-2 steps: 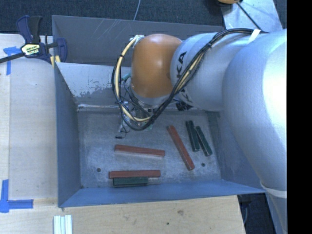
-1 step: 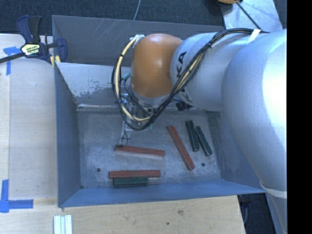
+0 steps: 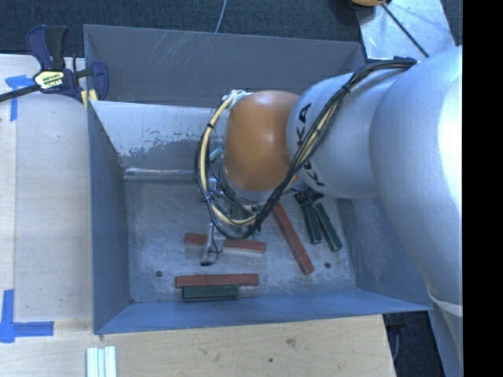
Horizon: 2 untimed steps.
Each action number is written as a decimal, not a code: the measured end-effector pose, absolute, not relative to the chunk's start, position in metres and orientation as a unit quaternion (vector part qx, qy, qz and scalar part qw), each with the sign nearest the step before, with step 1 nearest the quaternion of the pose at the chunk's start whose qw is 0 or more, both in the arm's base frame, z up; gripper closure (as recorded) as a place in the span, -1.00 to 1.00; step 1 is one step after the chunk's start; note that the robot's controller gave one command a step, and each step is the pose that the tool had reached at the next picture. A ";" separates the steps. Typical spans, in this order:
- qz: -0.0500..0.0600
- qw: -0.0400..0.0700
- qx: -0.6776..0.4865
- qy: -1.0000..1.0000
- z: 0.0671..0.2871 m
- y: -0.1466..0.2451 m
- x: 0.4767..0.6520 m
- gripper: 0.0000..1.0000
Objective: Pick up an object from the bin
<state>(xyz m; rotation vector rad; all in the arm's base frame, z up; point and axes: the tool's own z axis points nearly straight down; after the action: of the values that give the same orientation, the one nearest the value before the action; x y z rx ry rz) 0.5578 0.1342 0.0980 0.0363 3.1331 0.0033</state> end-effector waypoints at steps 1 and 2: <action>0.001 -0.001 -0.015 1.000 0.073 0.109 0.498 1.00; 0.001 -0.003 -0.032 0.999 0.073 0.107 0.502 1.00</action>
Offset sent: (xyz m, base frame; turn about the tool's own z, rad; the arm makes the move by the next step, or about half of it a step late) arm 0.0000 0.0000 0.0000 0.0000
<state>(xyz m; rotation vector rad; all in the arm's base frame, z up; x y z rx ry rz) 0.5020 0.1071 0.0728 -0.1015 3.1455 0.0046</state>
